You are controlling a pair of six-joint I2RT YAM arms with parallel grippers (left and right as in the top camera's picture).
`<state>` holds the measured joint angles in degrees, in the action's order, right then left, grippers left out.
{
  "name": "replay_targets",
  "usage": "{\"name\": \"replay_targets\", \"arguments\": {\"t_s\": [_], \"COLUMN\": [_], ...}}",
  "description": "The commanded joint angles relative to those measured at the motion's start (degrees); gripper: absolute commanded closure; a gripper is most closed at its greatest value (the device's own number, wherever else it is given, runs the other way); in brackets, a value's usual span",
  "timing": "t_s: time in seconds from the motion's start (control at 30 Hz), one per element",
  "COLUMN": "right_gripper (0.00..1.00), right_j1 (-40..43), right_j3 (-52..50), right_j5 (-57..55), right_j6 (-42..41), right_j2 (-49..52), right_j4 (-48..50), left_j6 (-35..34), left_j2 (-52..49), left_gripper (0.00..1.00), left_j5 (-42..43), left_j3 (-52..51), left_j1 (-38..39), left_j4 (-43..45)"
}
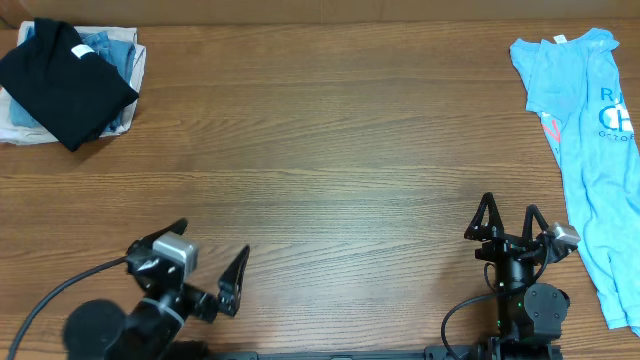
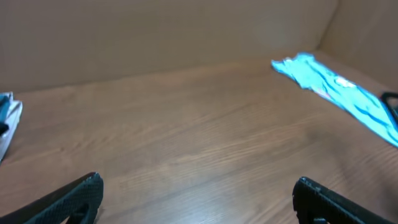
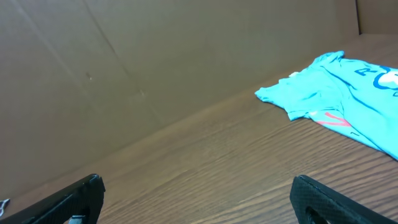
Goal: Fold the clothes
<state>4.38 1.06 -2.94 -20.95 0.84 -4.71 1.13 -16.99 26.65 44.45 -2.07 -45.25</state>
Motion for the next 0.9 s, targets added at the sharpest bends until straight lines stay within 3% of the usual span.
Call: {"name": "replay_targets", "arguments": {"t_s": [0.0, 0.37, 0.57, 0.87], "right_gripper": [0.00, 0.00, 0.00, 0.00], "right_j1": [0.20, 0.20, 0.20, 0.20], "right_j3": [-0.61, -0.61, -0.61, -0.61], "right_j5": [0.28, 0.28, 0.28, 0.28], "right_j6": [0.42, 0.42, 0.39, 0.42], "right_j2": [-0.68, -0.68, -0.68, -0.68], "right_j4": [0.20, 0.20, 0.20, 0.20], "left_j6": [-7.48, -5.99, -8.46, -8.83], "left_j2": [4.07, 13.22, 16.81, 16.81], "left_gripper": [0.00, 0.00, 0.00, 0.00], "left_j5": [-4.46, -7.56, -10.01, -12.28], "left_j3": [-9.25, -28.81, -33.66, -40.26], "left_j1": [1.09, 1.09, 1.36, 1.64], "left_j4": [5.16, 21.42, 22.69, 32.92]}}
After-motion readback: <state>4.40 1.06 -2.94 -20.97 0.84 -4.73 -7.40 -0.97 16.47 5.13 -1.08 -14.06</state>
